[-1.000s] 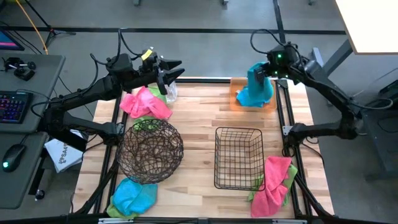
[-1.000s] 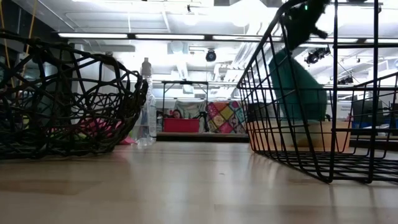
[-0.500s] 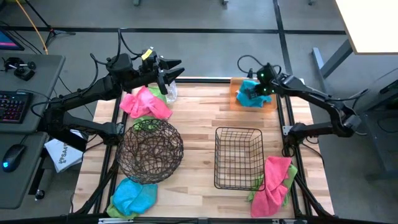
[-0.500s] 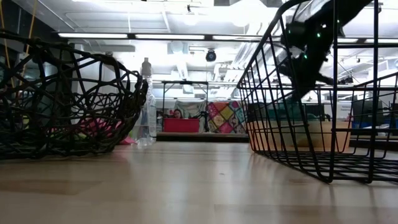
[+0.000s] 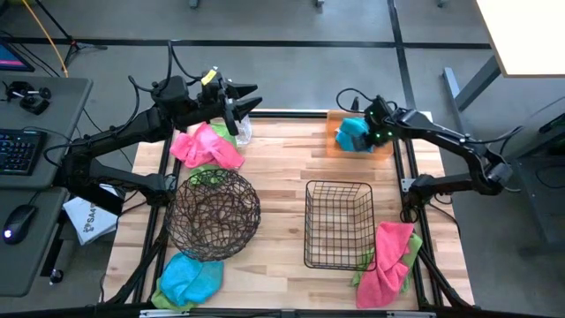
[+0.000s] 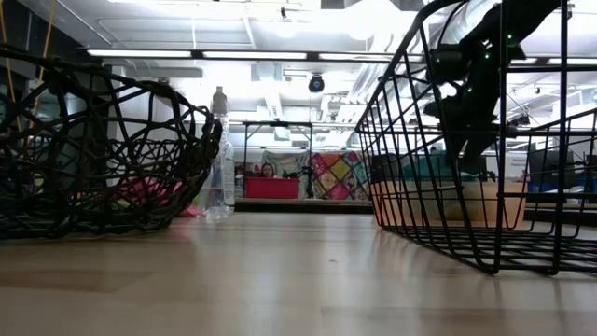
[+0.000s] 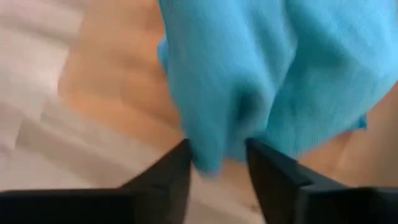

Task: Sort microfiber towel by color & place in baskets
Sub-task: Put the top blue towel into the orange transparent bin, then put the bottom pink towel into the wire basket

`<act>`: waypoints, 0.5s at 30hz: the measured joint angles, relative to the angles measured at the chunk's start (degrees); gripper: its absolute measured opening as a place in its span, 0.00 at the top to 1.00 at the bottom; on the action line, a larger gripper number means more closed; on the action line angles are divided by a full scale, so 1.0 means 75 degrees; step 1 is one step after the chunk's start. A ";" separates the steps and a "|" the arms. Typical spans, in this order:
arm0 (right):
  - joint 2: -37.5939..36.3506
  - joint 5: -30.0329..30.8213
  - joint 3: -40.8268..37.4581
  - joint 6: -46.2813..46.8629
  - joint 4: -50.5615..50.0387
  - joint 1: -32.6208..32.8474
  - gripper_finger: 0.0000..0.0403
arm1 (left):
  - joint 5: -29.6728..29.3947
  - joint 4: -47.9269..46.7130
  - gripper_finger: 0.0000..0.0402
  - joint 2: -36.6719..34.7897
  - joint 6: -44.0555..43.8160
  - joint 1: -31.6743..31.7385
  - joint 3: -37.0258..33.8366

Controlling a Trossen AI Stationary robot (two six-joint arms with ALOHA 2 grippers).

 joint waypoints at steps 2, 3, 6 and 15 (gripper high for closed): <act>0.0000 -0.0080 0.0262 -0.0277 -0.0511 0.0000 0.48 | 0.0000 -0.0050 0.49 0.0001 0.0049 0.0000 0.0000; -0.0002 -0.0082 0.0439 -0.0410 -0.0781 0.0000 0.43 | 0.0000 -0.0077 0.49 0.0001 0.0050 0.0000 0.0000; -0.0009 -0.0027 0.1049 -0.0677 -0.1389 0.0000 0.31 | 0.0003 -0.0213 0.49 -0.0002 0.0159 0.0000 0.0000; -0.0015 -0.1965 0.2897 -0.0514 -0.2210 0.0512 0.18 | 0.0003 -0.0433 0.49 0.0000 0.0323 0.0000 0.0000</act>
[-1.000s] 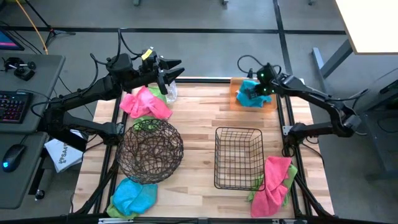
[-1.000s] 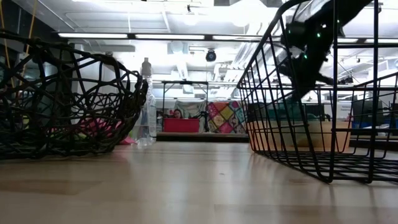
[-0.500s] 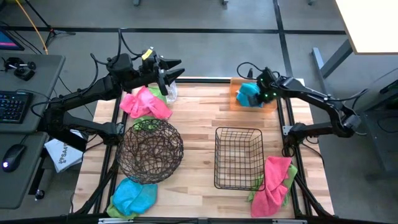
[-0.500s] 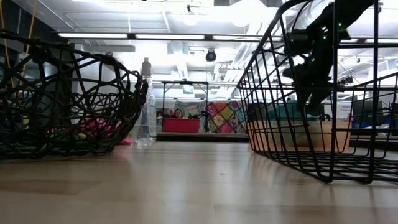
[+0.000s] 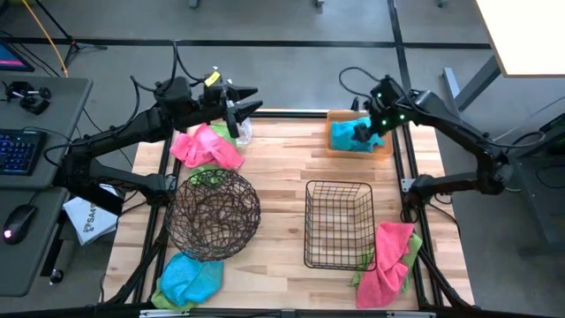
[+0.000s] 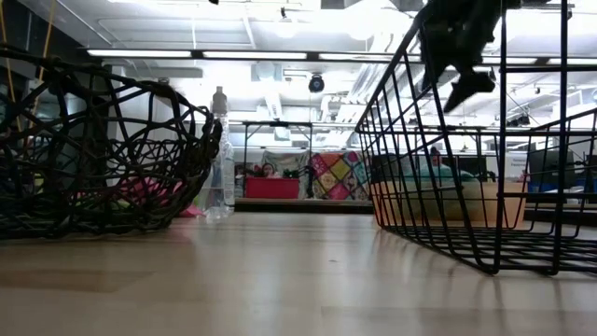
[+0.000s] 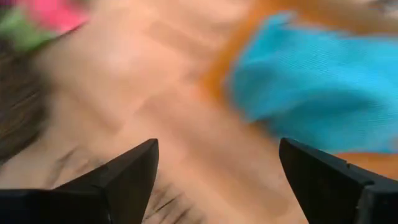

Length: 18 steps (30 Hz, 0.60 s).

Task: Sort microfiber towel by color & place in baskets
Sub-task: Put the bottom pink towel into the wire basket

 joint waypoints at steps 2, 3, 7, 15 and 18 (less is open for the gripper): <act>0.0000 -0.0743 0.0110 0.0257 -0.0558 0.0493 0.18 | 0.0003 -0.0149 0.49 0.0001 0.0000 0.0000 0.0000; -0.0012 -0.1028 0.0130 0.0311 -0.0890 0.0805 0.18 | 0.0003 -0.0237 0.49 -0.0001 0.0000 0.0000 0.0003; -0.0247 -0.1455 0.0126 0.0831 -0.2162 0.2415 0.18 | 0.0051 -0.0633 0.49 0.0000 0.0000 0.0000 0.0003; -0.1196 -0.1229 0.0121 0.4435 -0.2818 0.6005 0.18 | 0.0058 -0.0875 0.49 0.0001 0.0181 0.0000 0.0003; -0.1262 -0.0696 0.0121 0.5662 -0.2716 0.7451 0.18 | 0.0078 -0.0846 0.49 0.0001 -0.0069 -0.0009 0.0003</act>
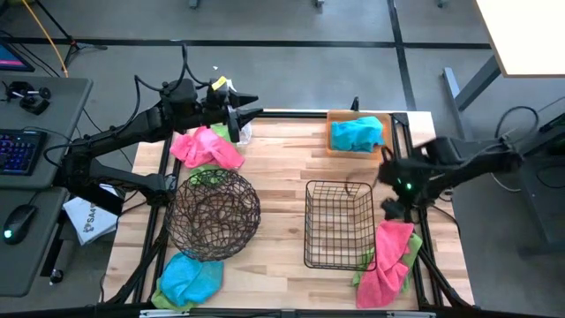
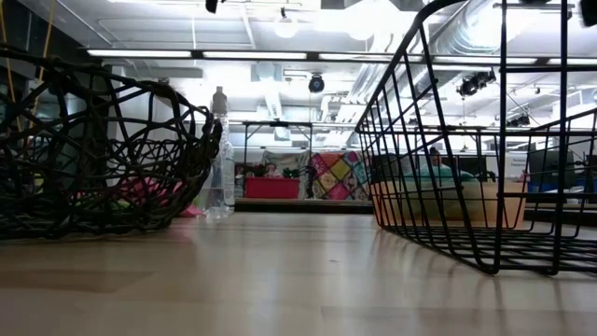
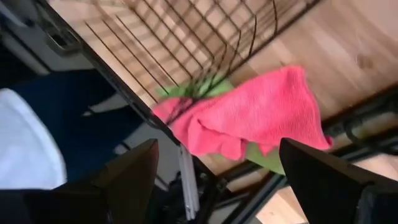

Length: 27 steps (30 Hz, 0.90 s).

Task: Sort microfiber towel by color & place in baskets
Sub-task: Put the bottom pink towel into the wire basket

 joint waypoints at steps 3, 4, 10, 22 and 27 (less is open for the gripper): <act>0.0144 0.0297 -0.0003 0.0689 0.0367 0.1286 0.18 | 0.0186 0.0010 0.49 0.0000 -0.0449 0.0000 0.0000; 0.0250 0.0356 -0.0003 0.0839 0.0548 0.1715 0.18 | 0.0274 0.0010 0.49 -0.0003 -0.0607 0.0000 0.0000; 0.1079 0.1181 -0.0006 0.1640 0.1315 0.3890 0.18 | 0.0486 0.0024 0.49 -0.0003 -0.1438 -0.0226 0.0000; 0.3482 0.2765 -0.0012 0.2216 0.3031 0.6737 0.18 | 0.0482 0.1048 0.49 0.0000 -0.2560 -0.1246 0.0003; 0.4369 0.2864 -0.0012 0.2627 0.3324 0.6846 0.18 | 0.0351 0.1501 0.49 0.0000 -0.2546 -0.1422 0.0006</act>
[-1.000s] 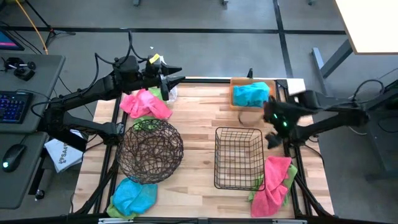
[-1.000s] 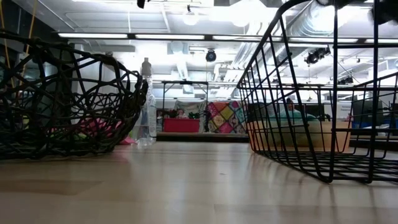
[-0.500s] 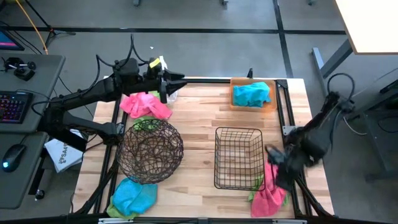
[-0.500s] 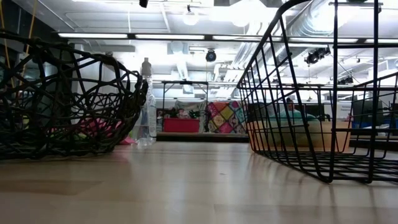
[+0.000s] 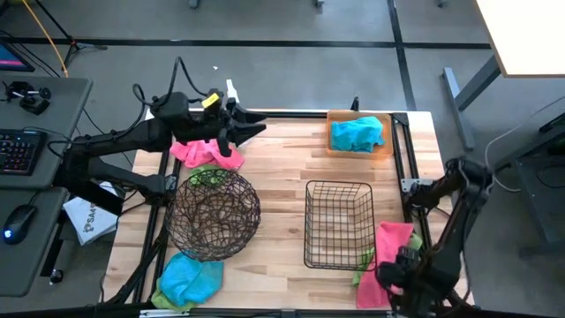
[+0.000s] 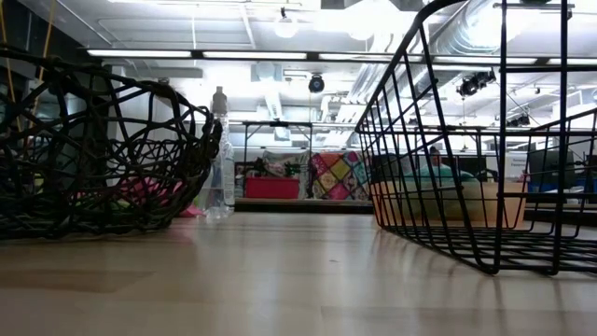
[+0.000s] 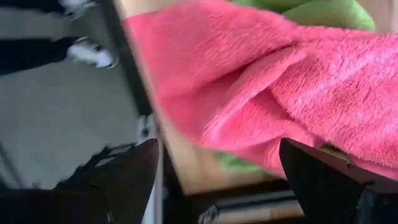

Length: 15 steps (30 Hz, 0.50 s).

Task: Sort microfiber towel by color & place in baskets
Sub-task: Put the bottom pink towel into the wire basket

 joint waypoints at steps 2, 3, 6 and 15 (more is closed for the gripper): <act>0.0291 0.0218 0.0000 0.0240 -0.0047 -0.0006 0.18 | -0.0015 0.0014 0.49 0.0000 0.0083 0.0000 0.0000; 0.0420 0.0343 0.0000 0.0387 -0.0061 -0.0015 0.18 | -0.0017 0.0012 0.49 0.0000 0.0139 0.0003 0.0000; 0.0781 0.0431 0.0000 0.0629 -0.0037 -0.0074 0.18 | -0.0021 0.0011 0.49 0.0000 0.0197 0.0006 0.0000; 0.1415 0.0143 -0.0003 0.1176 -0.0100 -0.0127 0.22 | -0.0003 -0.0002 0.49 0.0000 0.0534 0.0008 0.0000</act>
